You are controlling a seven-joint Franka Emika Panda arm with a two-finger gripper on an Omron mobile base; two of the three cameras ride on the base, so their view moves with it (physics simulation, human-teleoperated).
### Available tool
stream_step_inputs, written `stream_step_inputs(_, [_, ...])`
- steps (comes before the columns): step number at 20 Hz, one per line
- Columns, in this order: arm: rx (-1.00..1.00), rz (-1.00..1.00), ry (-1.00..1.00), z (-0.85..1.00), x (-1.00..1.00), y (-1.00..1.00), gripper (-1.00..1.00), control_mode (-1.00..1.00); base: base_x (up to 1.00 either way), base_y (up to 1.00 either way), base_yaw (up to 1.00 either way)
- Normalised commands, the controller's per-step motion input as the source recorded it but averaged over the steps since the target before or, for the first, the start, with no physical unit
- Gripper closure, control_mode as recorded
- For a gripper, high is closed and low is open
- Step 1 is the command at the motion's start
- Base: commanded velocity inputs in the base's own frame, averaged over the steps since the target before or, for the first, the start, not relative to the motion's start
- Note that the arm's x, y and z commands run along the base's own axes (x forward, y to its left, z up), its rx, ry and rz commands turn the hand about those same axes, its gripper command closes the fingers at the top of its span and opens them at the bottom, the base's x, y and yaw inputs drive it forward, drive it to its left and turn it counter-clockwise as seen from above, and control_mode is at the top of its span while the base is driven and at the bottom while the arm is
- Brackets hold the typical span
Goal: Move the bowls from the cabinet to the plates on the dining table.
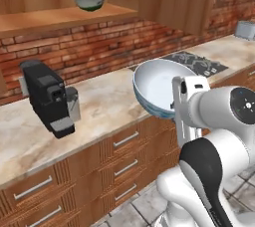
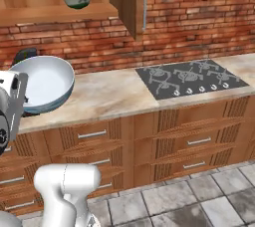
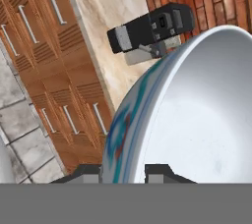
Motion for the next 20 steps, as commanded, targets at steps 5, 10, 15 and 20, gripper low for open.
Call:
stream_step_inputs(5, [0.00,0.00,0.00,0.00,0.00,0.00,1.00,1.00,0.00,-0.30,-0.47])
stream_step_inputs(10, [0.00,0.00,0.00,0.00,0.00,0.00,1.00,1.00,0.00,-0.28,-0.48])
stream_step_inputs(15, [0.00,0.00,0.00,0.00,0.00,0.00,1.00,1.00,0.00,-0.28,-0.49])
stream_step_inputs(20, [0.00,0.00,0.00,0.00,0.00,0.00,1.00,1.00,0.00,-0.26,-0.51])
